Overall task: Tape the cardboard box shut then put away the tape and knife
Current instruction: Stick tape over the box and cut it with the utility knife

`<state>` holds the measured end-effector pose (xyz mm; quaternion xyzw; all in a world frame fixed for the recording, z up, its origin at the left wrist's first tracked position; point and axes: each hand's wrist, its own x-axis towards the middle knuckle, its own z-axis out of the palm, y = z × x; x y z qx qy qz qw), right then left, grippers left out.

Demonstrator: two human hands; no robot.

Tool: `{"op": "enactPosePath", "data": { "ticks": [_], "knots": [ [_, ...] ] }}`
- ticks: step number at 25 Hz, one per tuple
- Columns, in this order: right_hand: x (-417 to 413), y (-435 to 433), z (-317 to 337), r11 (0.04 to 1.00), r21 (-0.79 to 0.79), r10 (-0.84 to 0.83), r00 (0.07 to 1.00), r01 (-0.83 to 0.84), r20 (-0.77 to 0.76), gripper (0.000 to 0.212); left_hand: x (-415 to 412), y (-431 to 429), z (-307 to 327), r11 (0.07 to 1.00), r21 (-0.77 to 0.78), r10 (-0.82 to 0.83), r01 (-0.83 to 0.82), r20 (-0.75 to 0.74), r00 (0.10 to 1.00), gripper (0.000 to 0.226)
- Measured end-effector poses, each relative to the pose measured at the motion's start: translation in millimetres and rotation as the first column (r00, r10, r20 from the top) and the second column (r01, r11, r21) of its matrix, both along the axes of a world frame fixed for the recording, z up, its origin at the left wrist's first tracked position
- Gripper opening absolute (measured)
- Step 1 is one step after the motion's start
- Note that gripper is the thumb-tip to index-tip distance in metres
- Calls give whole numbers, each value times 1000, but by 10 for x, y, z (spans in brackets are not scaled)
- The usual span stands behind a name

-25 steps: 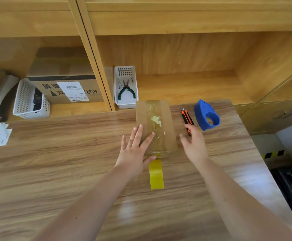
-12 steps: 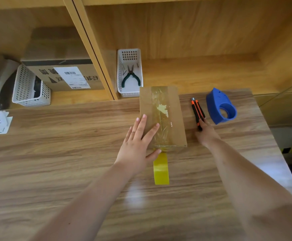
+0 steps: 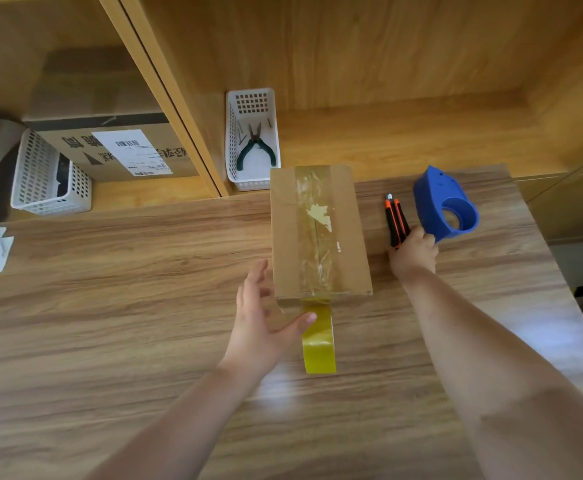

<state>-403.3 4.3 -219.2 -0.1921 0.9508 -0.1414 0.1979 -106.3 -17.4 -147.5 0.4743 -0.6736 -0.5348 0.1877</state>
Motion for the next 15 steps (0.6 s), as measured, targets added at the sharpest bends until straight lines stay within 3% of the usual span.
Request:
{"op": "enactPosePath", "data": {
  "ticks": [4,7,9,12,13,15],
  "knots": [
    [26,0,41,998,-27,-45,988,49,145,61,-33,101,-122,973,206,116,-109,-22,993,64],
    [77,48,145,986,-101,-86,929,130,361,64,-77,71,-95,938,290,188,-190,35,981,62],
    [146,97,180,964,-110,-157,849,243,504,59,-99,67,-47,909,340,221,-241,96,971,65],
    [264,242,168,871,-176,-167,614,459,771,51,-113,88,-24,847,460,238,-268,123,964,71],
    [313,310,197,845,-195,-132,548,498,826,51,-119,106,-28,797,534,267,-283,109,958,75],
    [409,441,275,818,-268,-38,513,509,857,48,-139,144,-46,655,682,367,-326,90,926,76]
  ]
}}
